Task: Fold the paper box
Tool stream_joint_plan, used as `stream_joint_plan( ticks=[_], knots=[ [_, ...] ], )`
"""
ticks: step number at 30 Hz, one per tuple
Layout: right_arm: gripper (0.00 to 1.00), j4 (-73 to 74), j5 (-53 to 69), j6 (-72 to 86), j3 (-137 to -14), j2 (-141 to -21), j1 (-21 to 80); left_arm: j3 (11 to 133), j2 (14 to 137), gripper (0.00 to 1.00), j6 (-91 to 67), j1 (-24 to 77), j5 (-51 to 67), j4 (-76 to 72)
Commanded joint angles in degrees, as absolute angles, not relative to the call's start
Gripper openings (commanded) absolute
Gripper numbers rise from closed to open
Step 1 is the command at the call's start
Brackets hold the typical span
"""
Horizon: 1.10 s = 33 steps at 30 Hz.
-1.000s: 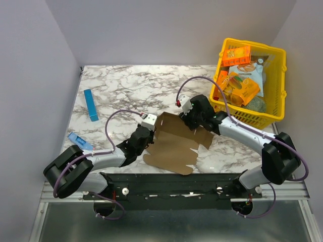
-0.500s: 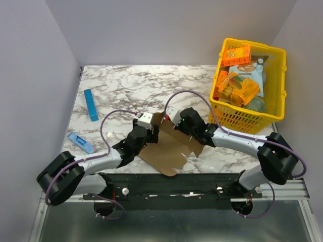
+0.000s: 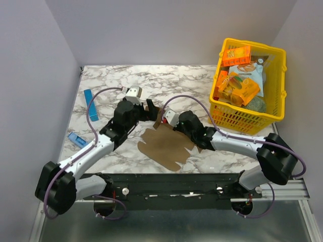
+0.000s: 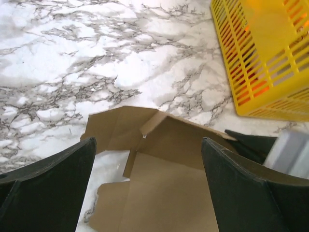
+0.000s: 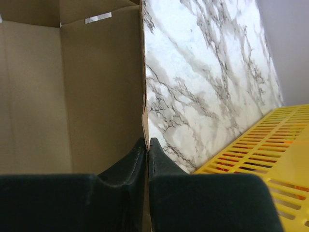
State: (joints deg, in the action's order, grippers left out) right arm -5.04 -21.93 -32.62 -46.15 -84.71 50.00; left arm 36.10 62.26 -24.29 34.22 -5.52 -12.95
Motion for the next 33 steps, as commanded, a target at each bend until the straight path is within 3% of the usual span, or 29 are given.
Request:
stream_joint_plan(
  ticks=[1, 12, 26, 33],
  knots=[
    [0.13, -9.7, -26.5, -37.6, -45.9, -84.1, 51.3, 48.0, 72.2, 0.99, -25.6, 29.4, 9.2, -2.7],
    [0.15, -13.5, -28.3, -43.1, -47.5, -87.1, 51.7, 57.3, 87.6, 0.99, -26.2, 28.0, 16.3, -4.4],
    [0.15, -12.8, -26.5, -42.7, -47.6, -87.9, 51.7, 56.6, 87.9, 0.99, -19.5, 28.0, 15.7, -10.3],
    [0.15, -12.5, -25.3, -42.2, -47.0, -87.1, 51.7, 64.8, 95.0, 0.99, -16.2, 25.8, 18.5, -1.6]
  ],
)
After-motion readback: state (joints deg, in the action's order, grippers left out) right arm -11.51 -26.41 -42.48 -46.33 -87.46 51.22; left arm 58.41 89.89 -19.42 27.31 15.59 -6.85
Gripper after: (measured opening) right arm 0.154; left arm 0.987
